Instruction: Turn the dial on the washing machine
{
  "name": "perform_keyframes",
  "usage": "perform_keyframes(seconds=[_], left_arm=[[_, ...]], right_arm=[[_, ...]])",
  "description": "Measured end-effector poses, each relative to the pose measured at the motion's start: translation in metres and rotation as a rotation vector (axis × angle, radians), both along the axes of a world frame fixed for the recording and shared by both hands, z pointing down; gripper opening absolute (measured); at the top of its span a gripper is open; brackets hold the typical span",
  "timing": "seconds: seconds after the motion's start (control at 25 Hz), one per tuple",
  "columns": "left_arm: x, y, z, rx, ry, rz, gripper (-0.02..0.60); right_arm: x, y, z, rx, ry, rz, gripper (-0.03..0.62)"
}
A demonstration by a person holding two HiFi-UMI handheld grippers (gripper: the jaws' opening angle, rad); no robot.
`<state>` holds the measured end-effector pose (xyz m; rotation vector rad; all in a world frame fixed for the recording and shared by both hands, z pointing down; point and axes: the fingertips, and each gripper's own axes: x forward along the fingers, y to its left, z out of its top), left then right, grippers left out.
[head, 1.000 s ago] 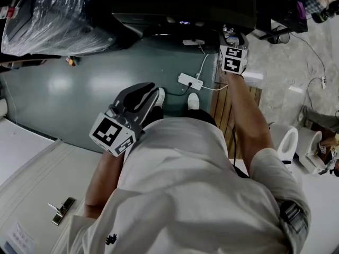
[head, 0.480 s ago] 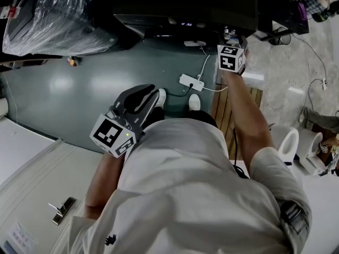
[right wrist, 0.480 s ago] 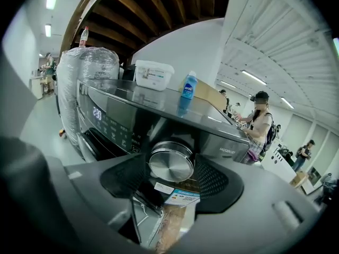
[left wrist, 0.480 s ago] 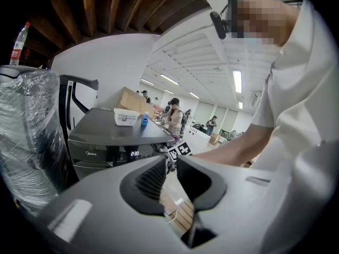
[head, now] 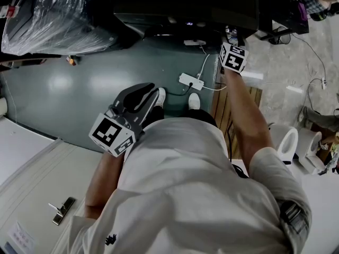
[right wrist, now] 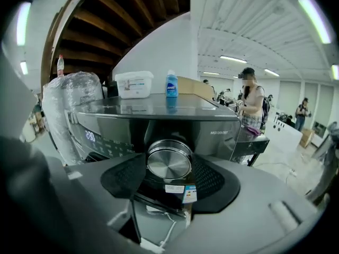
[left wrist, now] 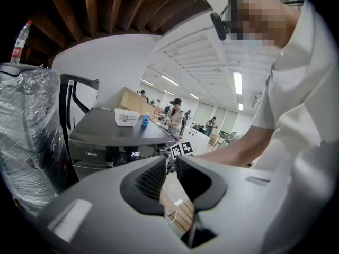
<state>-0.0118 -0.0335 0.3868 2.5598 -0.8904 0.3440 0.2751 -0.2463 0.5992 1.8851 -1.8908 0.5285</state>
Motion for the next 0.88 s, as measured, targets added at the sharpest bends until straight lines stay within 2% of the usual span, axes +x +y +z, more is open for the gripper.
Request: perform_keyframes(seconds=[0.36, 0.72, 0.88], left_arm=[[-0.010, -0.001, 0.001, -0.005, 0.015, 0.011, 0.086], [-0.019, -0.001, 0.005, -0.010, 0.017, 0.051, 0.086], [-0.022, -0.004, 0.005, -0.009, 0.039, 0.069, 0.086]], right_arm=[[0.002, 0.002, 0.003, -0.001, -0.160, 0.080, 0.267], [0.004, 0.007, -0.004, 0.007, -0.165, 0.082, 0.268], [0.001, 0.031, -0.004, -0.016, -0.115, 0.037, 0.268]])
